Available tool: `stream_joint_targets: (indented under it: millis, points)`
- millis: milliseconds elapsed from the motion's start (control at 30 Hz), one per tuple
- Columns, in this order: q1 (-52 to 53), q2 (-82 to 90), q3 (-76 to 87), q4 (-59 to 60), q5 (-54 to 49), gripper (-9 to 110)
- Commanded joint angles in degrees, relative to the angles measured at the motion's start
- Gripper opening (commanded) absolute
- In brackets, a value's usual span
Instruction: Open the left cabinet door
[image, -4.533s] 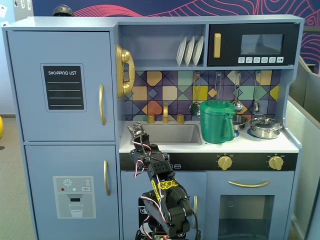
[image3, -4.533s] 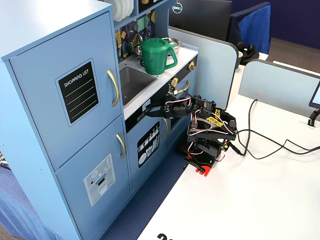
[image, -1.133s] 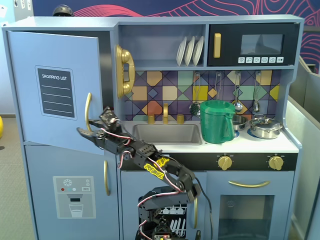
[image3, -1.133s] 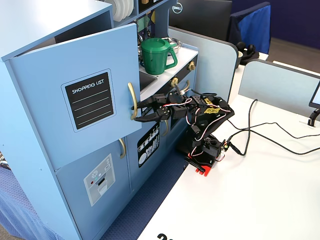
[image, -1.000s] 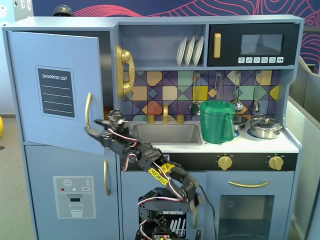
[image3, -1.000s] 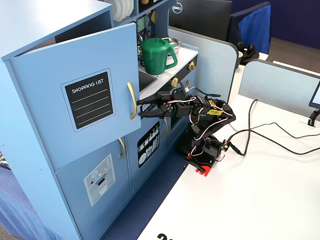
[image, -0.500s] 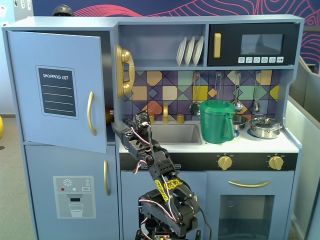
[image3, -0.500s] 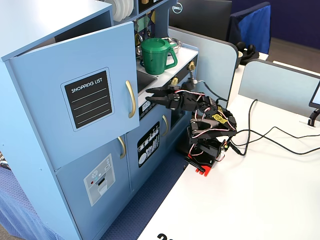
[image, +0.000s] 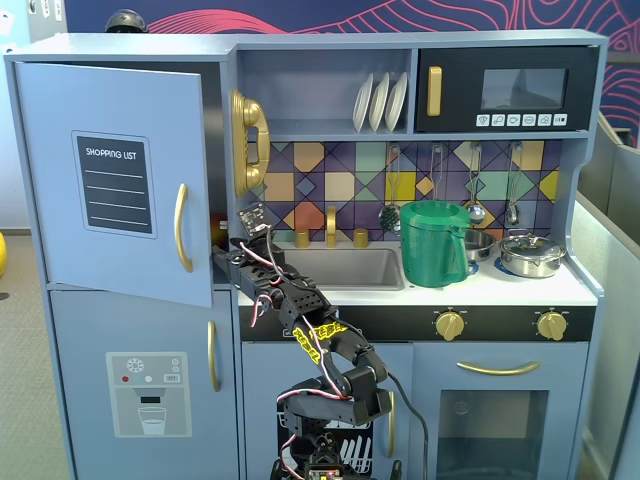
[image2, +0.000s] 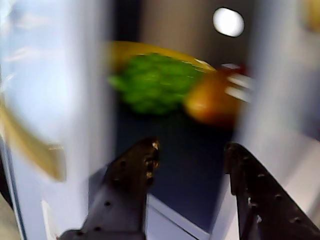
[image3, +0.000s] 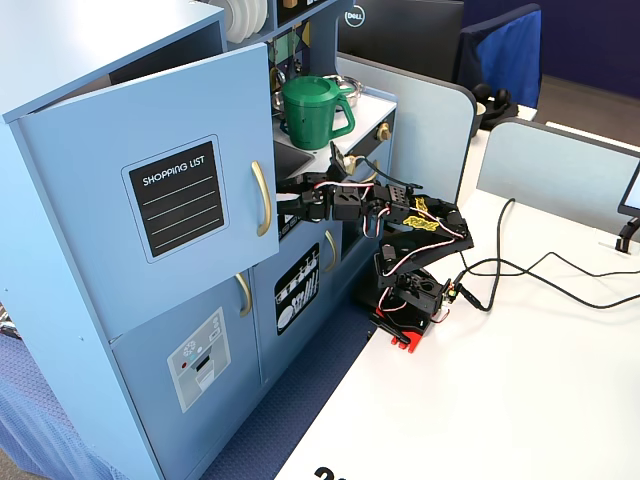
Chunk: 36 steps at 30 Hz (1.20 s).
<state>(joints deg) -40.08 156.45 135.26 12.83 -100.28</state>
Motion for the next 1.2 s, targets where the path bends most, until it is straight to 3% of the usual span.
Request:
stream_joint_targets:
  millis: [0,333,867,1000,1167]
  points:
    - [-7.12,0.53,-2.99,-2.90,-5.63,8]
    - [-21.62,1.76,3.16,-9.93,-14.06,8]
    - [-32.87,-2.81,5.36,-18.02,-20.04,7]
    - [-27.86,-1.58,5.89,-16.52,-17.93,7]
    - [-7.29,5.98,8.96,-3.69,-9.84,7]
